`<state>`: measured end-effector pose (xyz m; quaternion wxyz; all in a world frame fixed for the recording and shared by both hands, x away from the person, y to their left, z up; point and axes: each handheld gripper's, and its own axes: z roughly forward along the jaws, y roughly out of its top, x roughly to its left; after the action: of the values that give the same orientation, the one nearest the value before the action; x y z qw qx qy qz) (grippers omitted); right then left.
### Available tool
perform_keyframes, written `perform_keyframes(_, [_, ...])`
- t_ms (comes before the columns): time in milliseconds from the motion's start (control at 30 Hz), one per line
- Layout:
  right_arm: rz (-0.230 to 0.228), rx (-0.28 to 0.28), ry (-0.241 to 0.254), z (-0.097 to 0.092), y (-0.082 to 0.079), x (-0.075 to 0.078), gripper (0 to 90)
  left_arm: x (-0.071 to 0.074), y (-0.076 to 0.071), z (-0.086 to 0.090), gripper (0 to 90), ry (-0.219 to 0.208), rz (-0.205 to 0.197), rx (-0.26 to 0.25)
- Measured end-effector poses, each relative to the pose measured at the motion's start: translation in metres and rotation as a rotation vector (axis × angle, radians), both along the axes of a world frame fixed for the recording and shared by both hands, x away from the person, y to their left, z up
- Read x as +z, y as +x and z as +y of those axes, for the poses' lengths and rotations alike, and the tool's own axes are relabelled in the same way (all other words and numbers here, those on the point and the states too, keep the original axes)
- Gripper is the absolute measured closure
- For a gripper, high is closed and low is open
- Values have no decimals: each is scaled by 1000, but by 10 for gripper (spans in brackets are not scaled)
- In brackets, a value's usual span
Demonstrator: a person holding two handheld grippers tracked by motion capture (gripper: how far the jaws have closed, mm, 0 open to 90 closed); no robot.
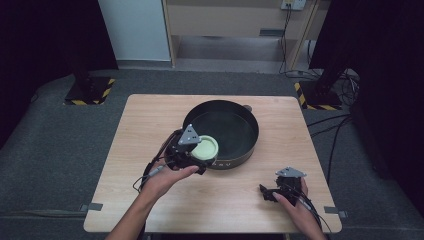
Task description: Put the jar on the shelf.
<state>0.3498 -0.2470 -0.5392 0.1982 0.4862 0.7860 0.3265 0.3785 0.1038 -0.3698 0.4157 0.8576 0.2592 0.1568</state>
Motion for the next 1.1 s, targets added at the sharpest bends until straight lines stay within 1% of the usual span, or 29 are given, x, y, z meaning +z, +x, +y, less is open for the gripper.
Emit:
perform_keyframes(67, [0,0,0,0,0,0,3,1,2,-1,98,1,-2,-1])
perform_keyframes(133, [0,0,0,0,0,0,3,4,7,-4,98,-8,-3,0])
perform_keyframes(167, [0,0,0,0,0,0,3,4,7,-4,98,-8,-3,0])
perform_keyframes(200, [0,0,0,0,0,0,3,5,9,-5,98,-6,-5,2])
perform_keyframes(233, [0,0,0,0,0,0,3,5,15,-7,98,-2,-2,5])
perform_keyframes(267, [0,0,0,0,0,0,3,5,15,-7,98,-2,-2,5])
perform_keyframes(367, [0,0,0,0,0,0,3,5,21,-9,98,5,-3,7])
perform_keyframes(400, [0,0,0,0,0,0,3,5,23,-10,98,13,-7,7])
perform_keyframes(433, [0,0,0,0,0,0,3,4,25,-11,98,23,-11,9])
perform_keyframes(667, [0,0,0,0,0,0,3,1,38,-13,98,13,-2,15])
perform_keyframes(833, [0,0,0,0,0,0,3,-4,45,-17,98,19,7,14])
perform_keyframes(1000, [0,0,0,0,0,0,3,-11,53,-24,98,20,18,18])
perform_keyframes(1100, [0,-1,1,0,0,0,3,-12,56,-29,98,17,19,19])
